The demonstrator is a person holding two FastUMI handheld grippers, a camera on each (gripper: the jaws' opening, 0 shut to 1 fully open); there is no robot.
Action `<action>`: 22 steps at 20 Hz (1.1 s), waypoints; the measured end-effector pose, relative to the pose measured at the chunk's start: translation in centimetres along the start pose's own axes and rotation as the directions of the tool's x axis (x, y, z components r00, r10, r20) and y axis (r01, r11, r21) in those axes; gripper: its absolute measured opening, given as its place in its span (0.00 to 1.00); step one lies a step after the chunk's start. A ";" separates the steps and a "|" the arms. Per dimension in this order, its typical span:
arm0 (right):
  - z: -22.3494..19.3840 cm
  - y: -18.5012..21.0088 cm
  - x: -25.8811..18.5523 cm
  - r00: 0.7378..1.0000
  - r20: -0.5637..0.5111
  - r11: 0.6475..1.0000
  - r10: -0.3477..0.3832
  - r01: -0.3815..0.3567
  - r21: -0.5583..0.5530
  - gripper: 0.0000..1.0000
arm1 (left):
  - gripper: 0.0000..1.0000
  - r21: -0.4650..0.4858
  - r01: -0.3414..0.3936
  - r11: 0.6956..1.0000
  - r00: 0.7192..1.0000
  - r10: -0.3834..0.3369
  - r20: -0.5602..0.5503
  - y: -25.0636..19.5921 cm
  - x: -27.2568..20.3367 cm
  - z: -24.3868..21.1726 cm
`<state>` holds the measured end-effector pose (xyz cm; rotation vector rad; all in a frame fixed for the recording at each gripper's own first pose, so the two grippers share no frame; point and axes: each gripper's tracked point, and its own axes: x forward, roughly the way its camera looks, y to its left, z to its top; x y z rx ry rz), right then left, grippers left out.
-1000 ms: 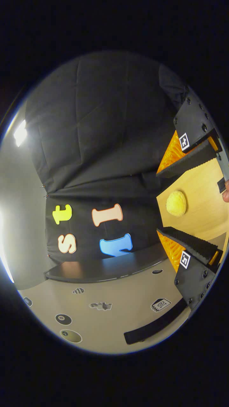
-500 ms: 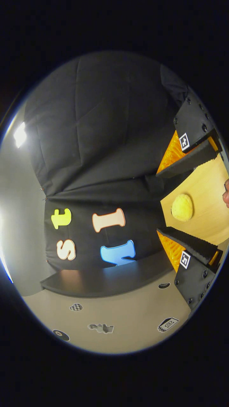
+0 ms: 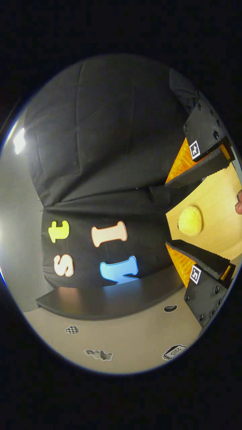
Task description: Open the cabinet door with the right hand, grasp the bottle in the cabinet with the left hand and place it on the coaster, then close the cabinet door with the right hand.
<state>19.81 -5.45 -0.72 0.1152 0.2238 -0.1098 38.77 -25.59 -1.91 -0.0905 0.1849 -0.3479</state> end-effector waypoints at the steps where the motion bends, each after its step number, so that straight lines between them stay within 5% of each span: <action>1: -0.2 -0.1 0.1 1.000 -0.001 1.000 0.000 0.000 -0.003 0.93 | 0.86 0.005 0.000 1.000 1.000 0.000 -0.001 0.0 0.2 0.0; 3: -0.4 -0.2 0.3 1.000 -0.007 1.000 0.002 -0.002 -0.007 0.98 | 0.86 0.010 -0.001 1.000 1.000 0.001 0.002 0.1 0.3 0.1; 4: -0.4 -0.2 0.4 1.000 -0.010 1.000 0.004 -0.004 -0.010 0.92 | 0.86 0.009 -0.005 1.000 1.000 0.005 0.006 0.3 0.3 0.2; 9: -0.7 0.3 1.1 0.999 -0.020 0.999 0.041 -0.042 -0.006 0.93 | 0.72 0.048 0.008 0.999 0.999 -0.009 0.034 -0.2 -1.4 0.3; 13: 0.0 1.4 2.8 0.994 -0.009 0.994 0.106 -0.106 -0.014 0.92 | 0.73 0.092 -0.004 0.996 0.996 -0.005 0.090 -1.1 -4.5 0.9; 22: -0.5 4.0 2.5 0.980 0.000 0.979 0.201 -0.201 -0.022 0.98 | 0.72 0.149 -0.068 0.986 0.988 0.047 0.145 0.7 -17.3 3.3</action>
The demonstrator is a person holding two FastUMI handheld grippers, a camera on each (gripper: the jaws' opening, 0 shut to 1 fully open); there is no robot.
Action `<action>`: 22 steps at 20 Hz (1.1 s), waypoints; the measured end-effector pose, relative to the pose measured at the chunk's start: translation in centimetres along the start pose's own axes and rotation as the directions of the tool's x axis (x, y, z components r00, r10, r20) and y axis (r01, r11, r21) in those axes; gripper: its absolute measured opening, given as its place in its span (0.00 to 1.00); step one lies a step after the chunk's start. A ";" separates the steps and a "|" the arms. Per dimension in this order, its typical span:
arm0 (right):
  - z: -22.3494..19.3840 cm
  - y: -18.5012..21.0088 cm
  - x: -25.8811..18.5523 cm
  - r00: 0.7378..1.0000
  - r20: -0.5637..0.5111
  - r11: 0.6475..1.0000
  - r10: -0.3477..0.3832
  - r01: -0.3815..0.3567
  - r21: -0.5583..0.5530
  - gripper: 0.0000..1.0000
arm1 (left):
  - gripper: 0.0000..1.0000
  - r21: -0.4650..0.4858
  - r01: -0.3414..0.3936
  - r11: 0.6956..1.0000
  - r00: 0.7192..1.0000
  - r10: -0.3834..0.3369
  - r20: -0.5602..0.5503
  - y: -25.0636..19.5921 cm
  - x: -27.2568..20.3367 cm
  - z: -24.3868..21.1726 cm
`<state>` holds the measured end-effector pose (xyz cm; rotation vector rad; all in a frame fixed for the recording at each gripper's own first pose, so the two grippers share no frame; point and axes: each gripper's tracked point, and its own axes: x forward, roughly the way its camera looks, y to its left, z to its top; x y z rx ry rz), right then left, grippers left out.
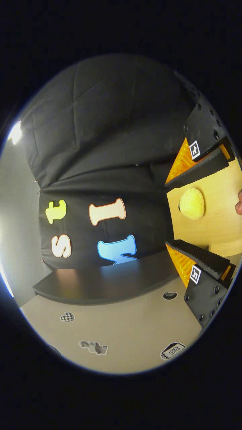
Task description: Open the cabinet door with the right hand, grasp the bottle in the cabinet with the left hand and place it on the coaster, then close the cabinet door with the right hand.
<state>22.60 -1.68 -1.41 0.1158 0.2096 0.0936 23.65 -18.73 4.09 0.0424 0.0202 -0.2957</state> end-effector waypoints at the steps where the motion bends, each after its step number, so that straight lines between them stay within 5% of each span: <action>1: -0.3 0.3 -0.5 1.000 -0.004 1.000 0.002 -0.002 0.000 0.92 | 0.71 0.006 -0.014 1.000 1.000 0.014 -0.001 0.9 -1.8 0.2; 8: -0.1 2.5 -3.9 0.999 0.026 0.999 0.032 -0.031 -0.021 0.98 | 0.70 0.052 -0.156 0.986 0.988 0.156 0.012 6.6 -14.7 -2.3; 14: -0.2 4.7 -6.4 0.993 0.041 0.993 0.112 -0.111 -0.027 0.93 | 0.70 0.092 -0.282 0.955 0.957 0.286 -0.035 9.0 -22.2 -12.6; 22: -2.1 1.3 -7.9 0.999 0.047 1.000 -0.020 0.019 0.014 0.98 | 0.73 0.092 -0.320 0.943 0.940 0.328 -0.092 7.2 -26.7 -26.9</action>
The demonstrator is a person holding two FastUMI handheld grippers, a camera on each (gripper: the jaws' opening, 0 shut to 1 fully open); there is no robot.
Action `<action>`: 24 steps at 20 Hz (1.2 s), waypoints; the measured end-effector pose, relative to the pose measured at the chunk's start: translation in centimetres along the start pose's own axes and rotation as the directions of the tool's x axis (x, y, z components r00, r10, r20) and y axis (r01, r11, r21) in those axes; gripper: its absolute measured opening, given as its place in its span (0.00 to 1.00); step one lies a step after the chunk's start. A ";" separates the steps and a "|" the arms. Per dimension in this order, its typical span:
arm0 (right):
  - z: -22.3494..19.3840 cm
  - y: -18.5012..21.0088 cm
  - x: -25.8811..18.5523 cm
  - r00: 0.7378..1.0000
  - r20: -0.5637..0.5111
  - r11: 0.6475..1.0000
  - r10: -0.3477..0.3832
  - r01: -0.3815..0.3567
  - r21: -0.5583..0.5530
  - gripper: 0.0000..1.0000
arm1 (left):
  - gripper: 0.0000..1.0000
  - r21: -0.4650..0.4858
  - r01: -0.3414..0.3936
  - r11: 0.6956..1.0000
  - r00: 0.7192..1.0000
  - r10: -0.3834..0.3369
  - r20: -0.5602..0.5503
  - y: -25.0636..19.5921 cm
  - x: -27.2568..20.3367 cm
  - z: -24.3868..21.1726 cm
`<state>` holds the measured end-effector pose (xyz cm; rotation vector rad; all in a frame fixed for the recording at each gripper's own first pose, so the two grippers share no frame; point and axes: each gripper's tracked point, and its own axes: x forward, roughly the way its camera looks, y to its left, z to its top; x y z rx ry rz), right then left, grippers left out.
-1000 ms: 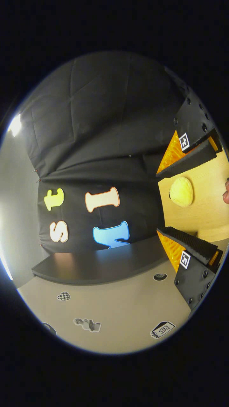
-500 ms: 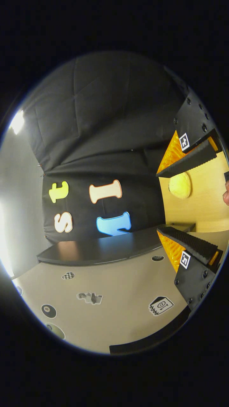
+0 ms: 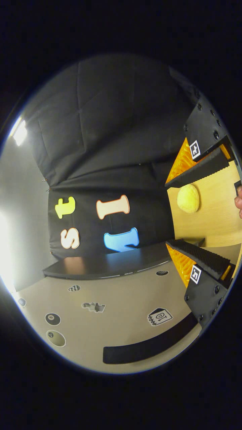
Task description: Open the cabinet door with the right hand, grasp the bottle in the cabinet with the left hand and place it on the coaster, then close the cabinet door with the right hand.
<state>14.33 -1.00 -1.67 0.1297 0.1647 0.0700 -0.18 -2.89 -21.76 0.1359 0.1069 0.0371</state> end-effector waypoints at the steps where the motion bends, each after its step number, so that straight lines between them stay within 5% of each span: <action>1: -0.3 -0.7 -0.2 0.999 -0.011 0.999 -0.041 0.041 -0.007 0.92 | 0.73 0.007 -0.004 1.000 1.000 0.005 -0.022 -0.2 -0.1 -1.9; 2: -0.7 -1.4 -0.3 0.997 -0.013 0.997 -0.076 0.075 -0.034 0.98 | 0.73 0.000 -0.003 1.000 0.999 0.003 -0.040 -0.5 -0.2 -3.5; 4: -0.5 -1.8 -0.8 0.993 0.011 0.989 -0.116 0.116 -0.089 0.92 | 0.71 -0.014 -0.002 1.000 0.999 0.001 -0.047 -1.3 0.0 -5.4; 11: -0.3 -1.9 -1.6 0.987 0.004 0.972 -0.158 0.156 -0.177 0.98 | 0.71 -0.088 -0.031 0.996 0.998 0.027 -0.050 -0.9 1.2 -9.8; 14: -0.5 -1.8 -1.9 0.987 -0.003 0.971 -0.164 0.161 -0.176 0.93 | 0.71 -0.076 -0.025 0.997 0.998 0.020 -0.063 -1.0 1.2 -10.8; 24: -1.4 -2.2 -2.7 0.977 0.001 0.968 -0.213 0.211 -0.139 0.99 | 0.74 -0.065 0.035 0.997 0.994 -0.042 -0.104 -2.0 0.3 -12.8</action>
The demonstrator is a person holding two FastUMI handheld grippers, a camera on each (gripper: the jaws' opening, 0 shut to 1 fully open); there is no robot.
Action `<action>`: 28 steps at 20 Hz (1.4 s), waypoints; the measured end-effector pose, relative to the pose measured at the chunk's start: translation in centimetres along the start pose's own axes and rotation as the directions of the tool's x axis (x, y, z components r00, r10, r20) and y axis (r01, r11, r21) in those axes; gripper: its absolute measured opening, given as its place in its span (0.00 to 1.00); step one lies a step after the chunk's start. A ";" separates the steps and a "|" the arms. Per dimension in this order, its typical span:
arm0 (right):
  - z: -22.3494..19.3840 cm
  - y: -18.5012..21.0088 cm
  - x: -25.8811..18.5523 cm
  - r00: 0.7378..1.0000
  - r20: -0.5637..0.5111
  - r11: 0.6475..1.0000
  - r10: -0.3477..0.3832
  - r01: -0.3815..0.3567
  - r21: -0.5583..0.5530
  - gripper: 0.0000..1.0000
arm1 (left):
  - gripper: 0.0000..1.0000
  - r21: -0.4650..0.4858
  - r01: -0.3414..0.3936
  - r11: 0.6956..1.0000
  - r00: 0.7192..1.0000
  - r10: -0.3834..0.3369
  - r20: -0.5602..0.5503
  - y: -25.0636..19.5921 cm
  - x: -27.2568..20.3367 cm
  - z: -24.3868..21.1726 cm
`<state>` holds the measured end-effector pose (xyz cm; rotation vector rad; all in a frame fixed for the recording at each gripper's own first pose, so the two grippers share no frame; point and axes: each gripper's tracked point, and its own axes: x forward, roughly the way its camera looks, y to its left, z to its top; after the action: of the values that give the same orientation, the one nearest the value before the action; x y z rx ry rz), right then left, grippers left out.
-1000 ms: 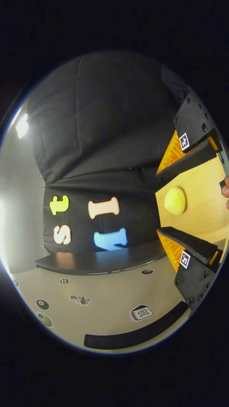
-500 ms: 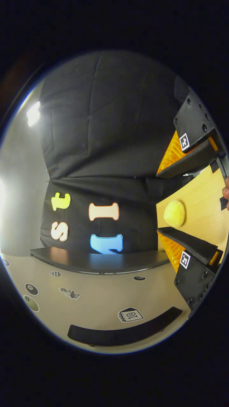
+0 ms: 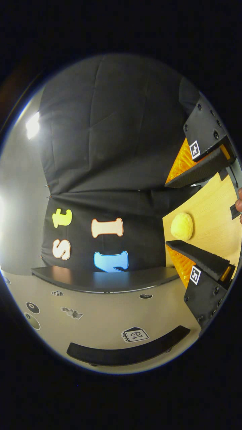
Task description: Open the cabinet door with the right hand, grasp the bottle in the cabinet with the left hand and place it on the coaster, then close the cabinet door with the right hand.
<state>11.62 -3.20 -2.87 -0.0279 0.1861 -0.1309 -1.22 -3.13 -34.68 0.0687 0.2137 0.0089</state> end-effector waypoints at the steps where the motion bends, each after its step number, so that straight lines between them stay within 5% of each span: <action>1: 0.1 -0.3 -0.1 1.000 0.008 1.000 -0.012 0.012 0.008 0.99 | 0.72 0.013 -0.002 1.000 1.000 0.003 -0.004 0.0 0.0 0.0; 5: -0.7 -0.7 0.1 1.000 -0.002 0.999 -0.024 0.024 0.022 0.98 | 0.73 0.057 -0.039 0.998 0.999 0.040 -0.021 0.5 -0.2 0.3; 7: -1.0 -0.8 0.0 1.000 -0.001 0.999 -0.025 0.025 0.023 0.99 | 0.87 0.060 -0.036 0.998 0.999 0.037 -0.021 0.5 -0.2 0.8; 9: -1.4 -1.1 0.0 0.999 0.008 0.999 -0.034 0.034 0.009 0.94 | 0.84 0.041 -0.014 0.999 1.000 0.015 -0.020 0.2 -0.4 1.5; 16: -3.8 -0.3 0.6 1.000 -0.008 1.000 -0.023 0.023 0.004 0.99 | 0.86 0.135 -0.016 0.991 0.997 0.005 0.081 0.8 -2.3 8.4; 28: -1.9 1.7 -1.3 0.997 0.058 0.998 0.054 -0.056 0.024 0.99 | 0.84 -0.069 0.004 0.998 0.995 0.003 0.104 1.4 -7.5 22.5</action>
<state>10.21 -1.39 -4.61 -0.0006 0.1277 -0.0775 -3.79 -3.41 -11.06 0.0003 0.1091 0.0125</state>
